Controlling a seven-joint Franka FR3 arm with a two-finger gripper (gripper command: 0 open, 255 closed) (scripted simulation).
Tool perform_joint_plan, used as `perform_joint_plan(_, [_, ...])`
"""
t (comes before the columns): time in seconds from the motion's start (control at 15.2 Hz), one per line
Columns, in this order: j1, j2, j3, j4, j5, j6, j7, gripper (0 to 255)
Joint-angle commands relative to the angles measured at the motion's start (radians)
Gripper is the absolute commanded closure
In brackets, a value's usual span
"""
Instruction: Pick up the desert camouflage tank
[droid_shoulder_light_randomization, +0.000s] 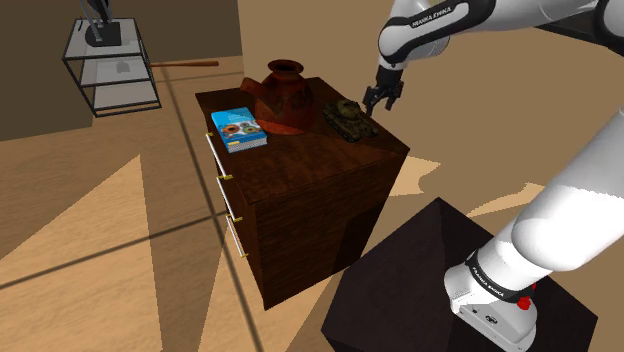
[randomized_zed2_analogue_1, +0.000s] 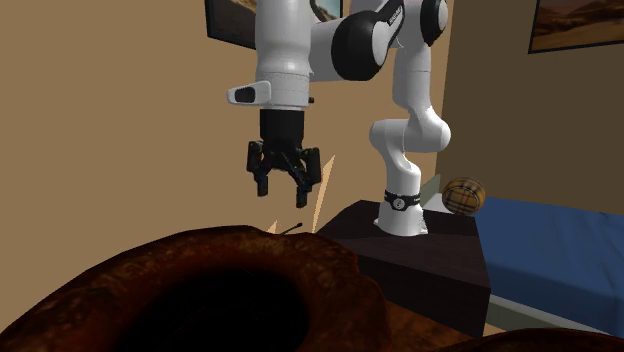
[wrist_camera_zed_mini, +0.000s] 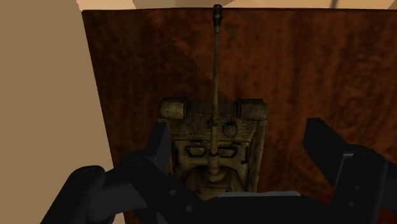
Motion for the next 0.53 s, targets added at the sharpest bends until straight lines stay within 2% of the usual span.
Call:
perform_joint_plan(0.0, [-0.003, 0.081, -0.001, 0.070, 0.020, 0.022, -0.001, 0])
perform_joint_plan(0.26, [-0.020, 0.218, -0.003, 0.196, 0.057, 0.050, -0.013, 0])
perform_joint_plan(0.46, [-0.022, 0.237, -0.001, 0.180, 0.061, 0.085, -0.015, 0])
